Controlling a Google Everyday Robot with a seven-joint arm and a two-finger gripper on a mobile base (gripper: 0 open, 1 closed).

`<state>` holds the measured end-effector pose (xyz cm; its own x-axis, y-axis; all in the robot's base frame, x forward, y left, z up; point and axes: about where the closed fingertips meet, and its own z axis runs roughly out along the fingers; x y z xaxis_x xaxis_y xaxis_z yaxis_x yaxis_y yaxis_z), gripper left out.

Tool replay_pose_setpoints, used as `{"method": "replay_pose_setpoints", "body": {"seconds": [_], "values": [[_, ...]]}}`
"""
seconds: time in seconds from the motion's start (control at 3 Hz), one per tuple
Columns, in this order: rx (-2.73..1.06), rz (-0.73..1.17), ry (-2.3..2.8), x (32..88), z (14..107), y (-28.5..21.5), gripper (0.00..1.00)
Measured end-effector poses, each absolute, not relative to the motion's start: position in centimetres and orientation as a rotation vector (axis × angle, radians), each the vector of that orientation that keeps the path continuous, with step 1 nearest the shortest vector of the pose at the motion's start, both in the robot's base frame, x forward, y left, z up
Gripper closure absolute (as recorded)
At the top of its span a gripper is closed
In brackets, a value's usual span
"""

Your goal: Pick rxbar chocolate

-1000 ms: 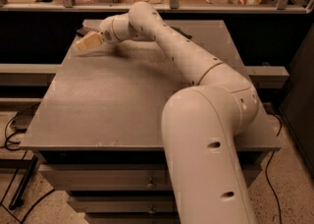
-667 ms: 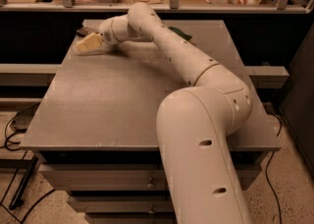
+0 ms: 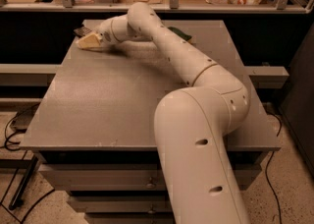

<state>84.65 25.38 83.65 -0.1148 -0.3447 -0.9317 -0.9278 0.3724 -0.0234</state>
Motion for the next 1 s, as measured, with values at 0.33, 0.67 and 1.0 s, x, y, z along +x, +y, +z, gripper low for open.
{"method": "replay_pose_setpoints", "body": {"seconds": [0.33, 0.67, 1.0], "values": [[-1.148, 0.752, 1.662, 84.58, 83.8, 25.47, 0.71], [-1.143, 0.745, 1.658, 84.49, 84.14, 25.36, 0.94], [-1.137, 0.745, 1.651, 84.38, 84.41, 25.32, 1.0]]}}
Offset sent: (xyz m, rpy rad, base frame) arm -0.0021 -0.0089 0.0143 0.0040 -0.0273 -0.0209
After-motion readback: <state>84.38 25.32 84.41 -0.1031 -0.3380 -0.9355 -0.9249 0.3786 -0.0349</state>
